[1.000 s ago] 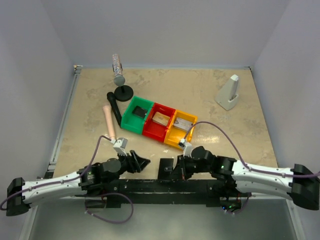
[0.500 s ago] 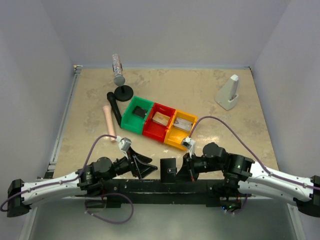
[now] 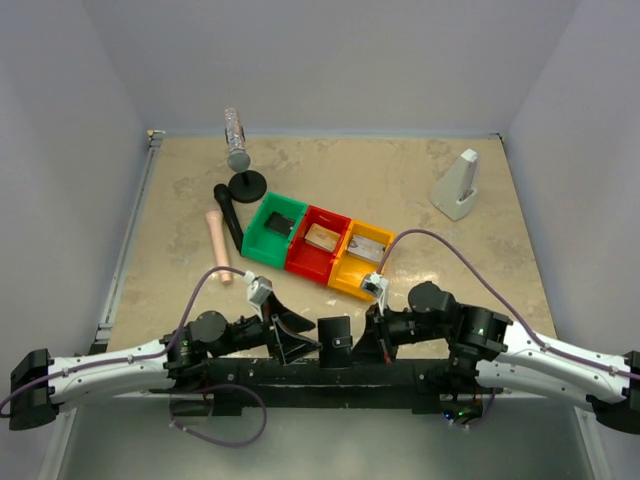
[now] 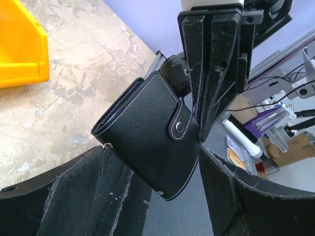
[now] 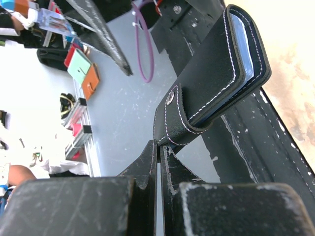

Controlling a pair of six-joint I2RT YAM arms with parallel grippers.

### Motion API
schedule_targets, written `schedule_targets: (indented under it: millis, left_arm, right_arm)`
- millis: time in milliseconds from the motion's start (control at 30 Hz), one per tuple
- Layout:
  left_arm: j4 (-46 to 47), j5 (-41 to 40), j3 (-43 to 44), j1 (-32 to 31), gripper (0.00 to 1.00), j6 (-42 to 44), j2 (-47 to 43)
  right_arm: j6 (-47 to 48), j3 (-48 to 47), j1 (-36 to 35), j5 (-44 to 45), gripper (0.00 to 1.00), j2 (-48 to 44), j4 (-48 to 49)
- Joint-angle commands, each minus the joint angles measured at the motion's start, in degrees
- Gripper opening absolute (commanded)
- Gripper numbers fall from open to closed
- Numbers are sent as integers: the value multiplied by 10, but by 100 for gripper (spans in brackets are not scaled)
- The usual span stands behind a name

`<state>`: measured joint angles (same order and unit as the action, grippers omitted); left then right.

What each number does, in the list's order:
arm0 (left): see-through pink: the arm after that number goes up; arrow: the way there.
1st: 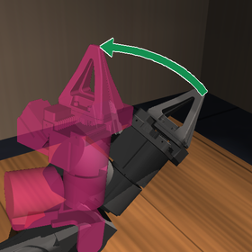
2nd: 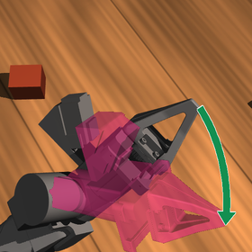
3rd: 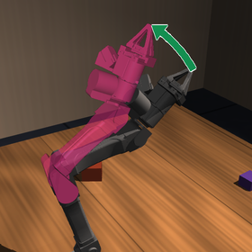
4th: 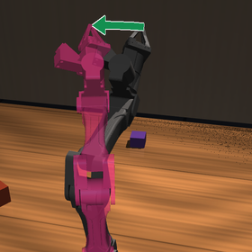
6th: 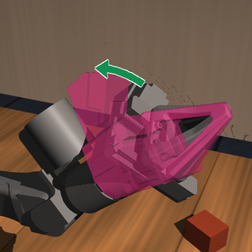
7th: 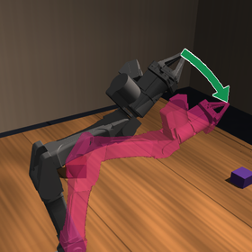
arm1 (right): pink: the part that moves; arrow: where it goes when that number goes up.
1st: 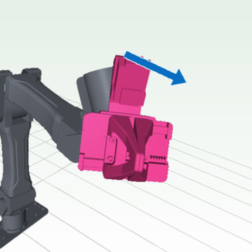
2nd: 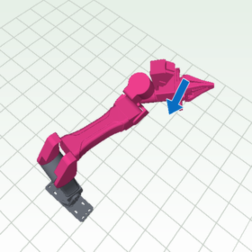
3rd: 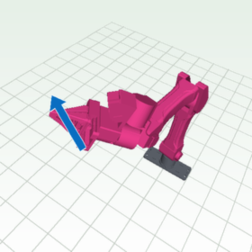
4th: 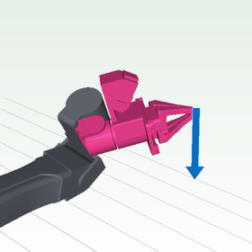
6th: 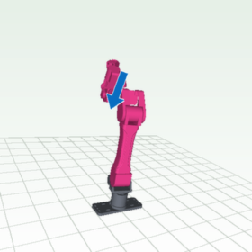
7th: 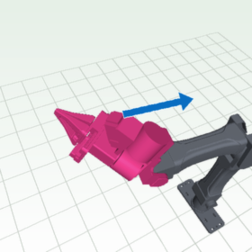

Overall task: Take the credit cards out of the card holder
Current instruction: Open the card holder at the center of the board.

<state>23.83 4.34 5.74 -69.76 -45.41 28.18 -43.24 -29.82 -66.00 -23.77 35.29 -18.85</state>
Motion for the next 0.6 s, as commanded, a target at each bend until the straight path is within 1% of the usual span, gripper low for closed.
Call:
schedule_targets:
  millis: [0,133,267,467,567]
  left_arm:
    - [41,-3,-1,4,83,-6,-9]
    - [36,-10,-9,6,83,-8,-23]
    - [47,-4,-9,8,83,-12,-13]
    - [109,33,0,11,82,-18,49]
    - [150,54,3,12,79,-22,85]
  right_arm:
    - [17,-39,-2,-19,0,-7,23]
    - [20,-47,-2,-28,0,-7,23]
    - [18,-49,-2,-38,0,-5,35]
    - [18,-51,-2,-54,0,7,52]
    - [20,-53,-2,-54,0,10,52]
